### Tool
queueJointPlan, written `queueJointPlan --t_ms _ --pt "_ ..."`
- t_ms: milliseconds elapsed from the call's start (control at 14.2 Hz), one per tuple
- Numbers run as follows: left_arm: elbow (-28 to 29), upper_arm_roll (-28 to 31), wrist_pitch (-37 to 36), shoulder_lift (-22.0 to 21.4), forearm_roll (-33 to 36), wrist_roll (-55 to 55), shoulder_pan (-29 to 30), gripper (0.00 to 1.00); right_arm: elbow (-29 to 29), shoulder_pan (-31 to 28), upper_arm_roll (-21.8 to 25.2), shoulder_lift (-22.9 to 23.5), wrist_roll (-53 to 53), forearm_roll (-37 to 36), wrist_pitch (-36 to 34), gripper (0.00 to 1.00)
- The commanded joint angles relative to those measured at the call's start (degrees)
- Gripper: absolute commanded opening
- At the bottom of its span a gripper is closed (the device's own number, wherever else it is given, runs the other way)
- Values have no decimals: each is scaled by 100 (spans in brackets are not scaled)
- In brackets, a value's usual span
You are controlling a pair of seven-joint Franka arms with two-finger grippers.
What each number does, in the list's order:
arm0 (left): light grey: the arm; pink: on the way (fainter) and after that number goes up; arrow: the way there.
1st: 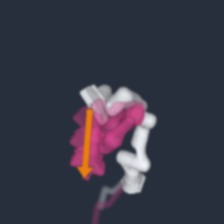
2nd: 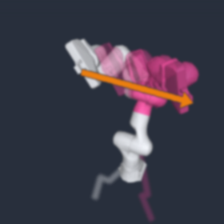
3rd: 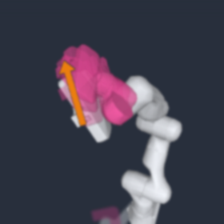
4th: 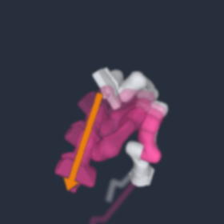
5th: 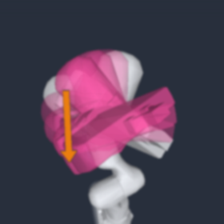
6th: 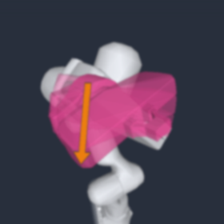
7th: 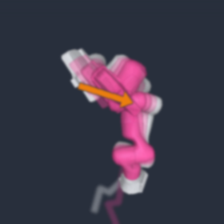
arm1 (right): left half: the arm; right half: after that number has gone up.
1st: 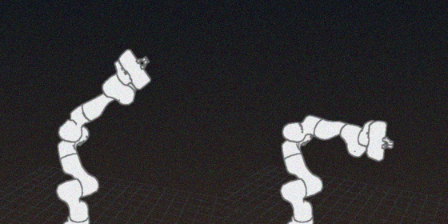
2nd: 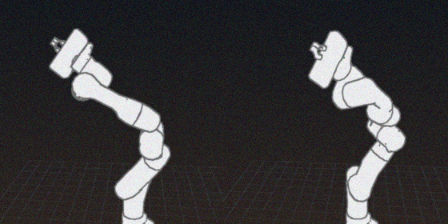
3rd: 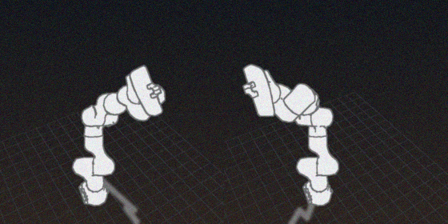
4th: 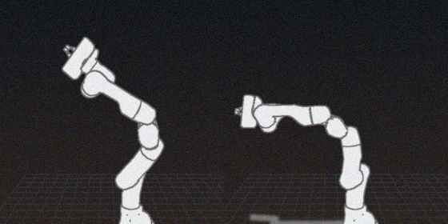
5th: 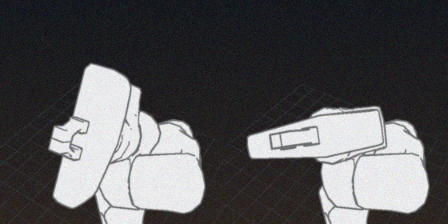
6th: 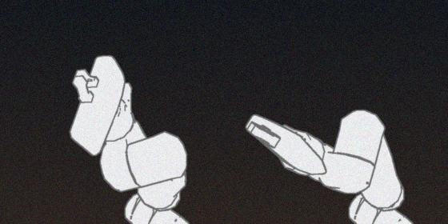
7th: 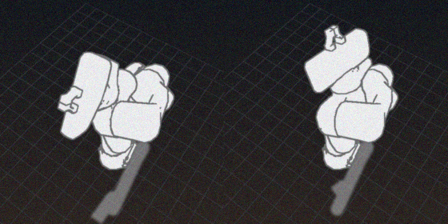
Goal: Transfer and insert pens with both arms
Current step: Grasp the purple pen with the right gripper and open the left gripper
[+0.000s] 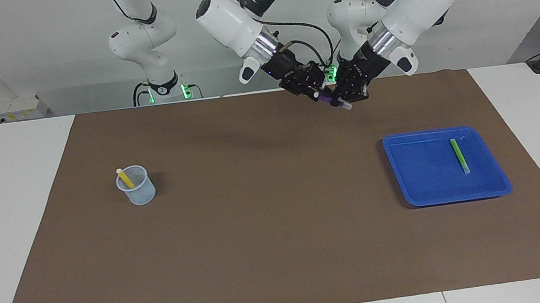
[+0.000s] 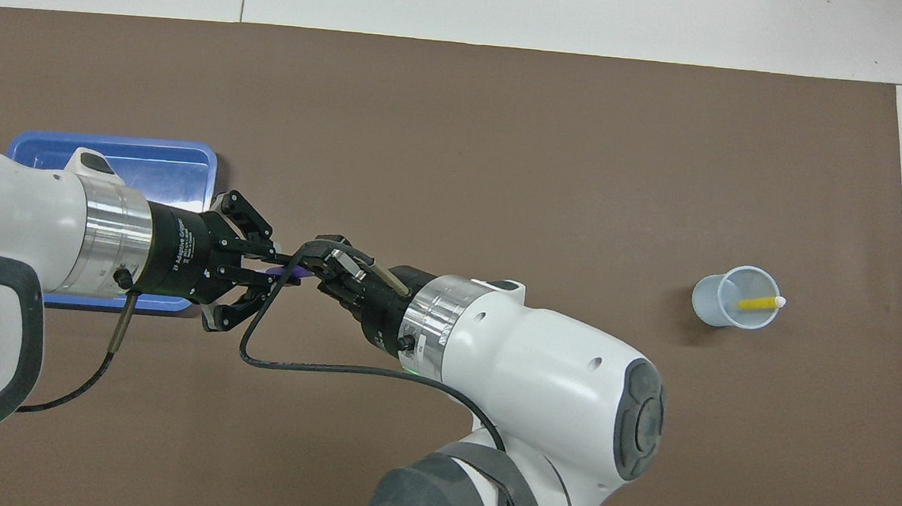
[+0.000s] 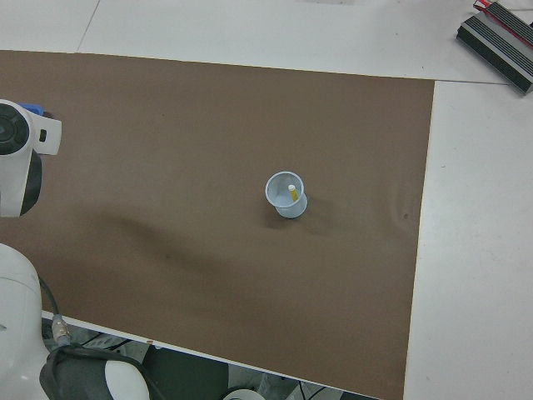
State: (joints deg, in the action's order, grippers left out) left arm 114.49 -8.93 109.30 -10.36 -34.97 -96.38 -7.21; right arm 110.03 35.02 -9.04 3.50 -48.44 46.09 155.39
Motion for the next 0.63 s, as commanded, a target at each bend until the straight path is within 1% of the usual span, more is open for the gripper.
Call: queueJointPlan --t_ms 0,70,140,211,561 --pt "205 58 -5 -239 -98 -56 -52 0 62 -13 -10 -7 71 120 79 36" --pt "214 58 -5 -239 -98 -56 -52 0 71 -13 -10 -7 72 120 79 25" --pt "214 58 -14 -239 -98 -56 -44 0 71 -13 -10 -7 72 120 79 9" --pt "214 58 -14 -248 -98 -56 -44 0 71 -22 -10 -7 72 120 88 0" --pt "214 67 -23 -239 -89 -39 -52 0 71 -39 -10 -7 63 120 79 0"
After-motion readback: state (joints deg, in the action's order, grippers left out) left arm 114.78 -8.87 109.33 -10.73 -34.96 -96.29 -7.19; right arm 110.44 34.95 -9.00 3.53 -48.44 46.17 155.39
